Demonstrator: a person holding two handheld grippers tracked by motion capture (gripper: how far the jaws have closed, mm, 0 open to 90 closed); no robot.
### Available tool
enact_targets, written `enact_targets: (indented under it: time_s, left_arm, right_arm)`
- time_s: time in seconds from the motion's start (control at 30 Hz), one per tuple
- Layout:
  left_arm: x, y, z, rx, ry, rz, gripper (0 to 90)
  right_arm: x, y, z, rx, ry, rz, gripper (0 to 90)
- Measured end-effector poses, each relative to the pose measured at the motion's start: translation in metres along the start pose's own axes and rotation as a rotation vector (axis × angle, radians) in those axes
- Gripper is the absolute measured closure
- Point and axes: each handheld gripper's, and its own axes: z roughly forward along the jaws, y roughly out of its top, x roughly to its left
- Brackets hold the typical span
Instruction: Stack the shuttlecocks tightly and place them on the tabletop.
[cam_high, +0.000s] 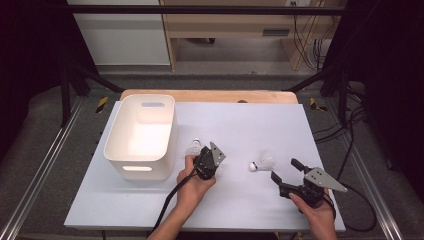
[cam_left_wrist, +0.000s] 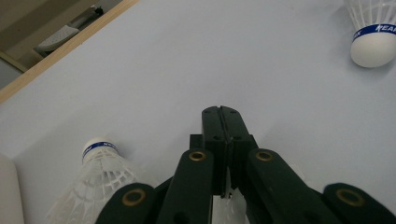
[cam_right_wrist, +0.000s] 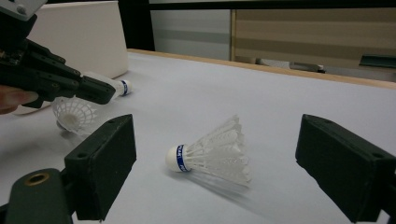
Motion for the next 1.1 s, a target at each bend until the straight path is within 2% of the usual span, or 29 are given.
enact_targets:
  time_s: [0.2,0.27,0.33,0.4,0.63,0.8,0.83,1.03,1.1]
  left_arm:
    - [-0.005,-0.001,0.004,-0.013,-0.057,-0.020,88.4]
    - [-0.005,-0.002,0.004,-0.016,-0.080,-0.047,86.3]
    - [-0.006,-0.003,0.004,-0.037,-0.094,-0.074,80.0]
    - [-0.007,-0.004,0.003,-0.053,-0.092,-0.069,74.7]
    - [-0.012,-0.007,-0.002,-0.121,-0.128,-0.095,52.9]
    - [-0.012,-0.010,-0.009,-0.169,-0.138,-0.134,40.3]
    - [-0.011,-0.011,-0.011,-0.186,-0.148,-0.153,37.6]
    - [-0.012,-0.016,-0.022,-0.277,-0.176,-0.178,20.2]
    - [-0.011,-0.017,-0.025,-0.304,-0.189,-0.203,14.4]
  right_arm:
    - [0.001,0.000,0.000,0.007,0.001,-0.005,12.4]
    - [0.001,-0.001,0.000,0.009,-0.001,-0.004,12.2]
    - [0.000,-0.001,-0.001,0.008,-0.003,0.002,12.1]
    - [-0.001,-0.001,-0.001,0.004,-0.002,0.001,11.9]
    - [0.001,-0.001,0.001,0.011,0.007,0.000,11.1]
    - [0.000,0.000,0.000,0.006,0.000,0.005,10.9]
    - [0.000,0.000,0.000,0.005,0.000,0.004,10.9]
    - [0.002,0.000,0.002,0.011,0.010,-0.010,9.6]
    - [0.003,0.000,0.002,0.018,0.012,-0.010,9.3]
